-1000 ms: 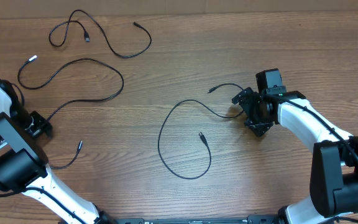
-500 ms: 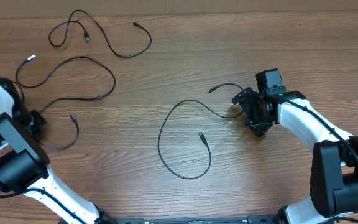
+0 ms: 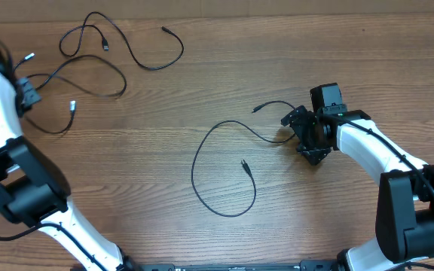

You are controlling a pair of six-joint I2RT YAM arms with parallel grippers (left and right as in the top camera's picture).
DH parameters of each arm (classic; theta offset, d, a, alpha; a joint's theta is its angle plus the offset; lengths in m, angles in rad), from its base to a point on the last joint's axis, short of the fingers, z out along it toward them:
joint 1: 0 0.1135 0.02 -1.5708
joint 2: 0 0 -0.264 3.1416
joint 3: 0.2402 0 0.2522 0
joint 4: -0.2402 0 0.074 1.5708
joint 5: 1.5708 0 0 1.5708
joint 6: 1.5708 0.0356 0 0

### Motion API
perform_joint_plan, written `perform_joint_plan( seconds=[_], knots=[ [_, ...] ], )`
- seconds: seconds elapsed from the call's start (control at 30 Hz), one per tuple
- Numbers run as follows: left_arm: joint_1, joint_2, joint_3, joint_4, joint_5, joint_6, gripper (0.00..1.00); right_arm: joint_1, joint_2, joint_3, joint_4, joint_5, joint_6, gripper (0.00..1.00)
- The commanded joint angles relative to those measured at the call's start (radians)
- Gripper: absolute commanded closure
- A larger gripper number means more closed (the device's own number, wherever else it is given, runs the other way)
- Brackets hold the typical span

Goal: Untangle cables

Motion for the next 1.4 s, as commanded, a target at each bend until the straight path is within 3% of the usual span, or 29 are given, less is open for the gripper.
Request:
perform_joint_plan(
  seconds=[0.0, 0.13, 0.2, 0.4, 0.5, 0.57, 0.6, 0.7, 0.8, 0.87, 1.1, 1.2, 1.37],
  knots=[
    [-0.041, -0.002, -0.022, 0.053, -0.047, 0.045, 0.86, 0.001, 0.001, -0.006, 0.004, 0.011, -0.006, 0.00],
    [-0.061, 0.003, -0.023, 0.103, -0.103, 0.044, 0.78, 0.001, 0.001, -0.006, 0.004, 0.011, -0.006, 0.04],
    [-0.062, 0.003, -0.023, 0.110, -0.098, 0.035, 0.63, 0.001, 0.001, -0.006, 0.004, 0.011, -0.006, 0.04],
    [-0.063, 0.002, -0.022, 0.033, -0.095, 0.029, 0.67, 0.001, 0.001, -0.006, 0.008, 0.011, -0.006, 0.04],
    [-0.062, 0.000, -0.022, -0.050, -0.049, 0.029, 0.63, 0.001, 0.001, -0.006, 0.007, 0.011, -0.006, 0.04],
    [-0.062, 0.003, -0.022, -0.097, -0.019, 0.014, 0.73, 0.001, 0.001, -0.006, 0.007, 0.011, -0.006, 0.04],
    [-0.060, 0.004, -0.024, -0.121, -0.021, -0.010, 0.72, 0.001, 0.001, -0.006, 0.007, 0.011, -0.006, 0.04],
    [-0.046, 0.005, -0.039, -0.174, -0.055, -0.049, 0.47, 0.001, 0.001, -0.006, 0.007, 0.011, -0.006, 0.04],
    [-0.026, 0.006, -0.068, -0.216, -0.057, -0.081, 0.44, 0.001, 0.001, -0.006, 0.003, 0.011, -0.006, 0.03],
    [-0.012, 0.006, -0.101, -0.221, -0.056, -0.108, 0.37, 0.001, 0.001, -0.006, 0.004, 0.011, -0.006, 0.03],
    [0.008, 0.006, -0.241, -0.196, -0.048, -0.129, 0.30, 0.001, 0.001, -0.006, 0.006, 0.010, -0.006, 0.00],
    [0.008, 0.006, -0.285, -0.173, -0.042, -0.129, 0.39, 0.001, 0.001, -0.006, 0.006, 0.010, -0.006, 0.00],
    [0.008, 0.006, -0.359, -0.099, 0.020, -0.129, 0.35, 0.001, 0.001, -0.006, 0.007, 0.010, -0.006, 0.00]
  ],
)
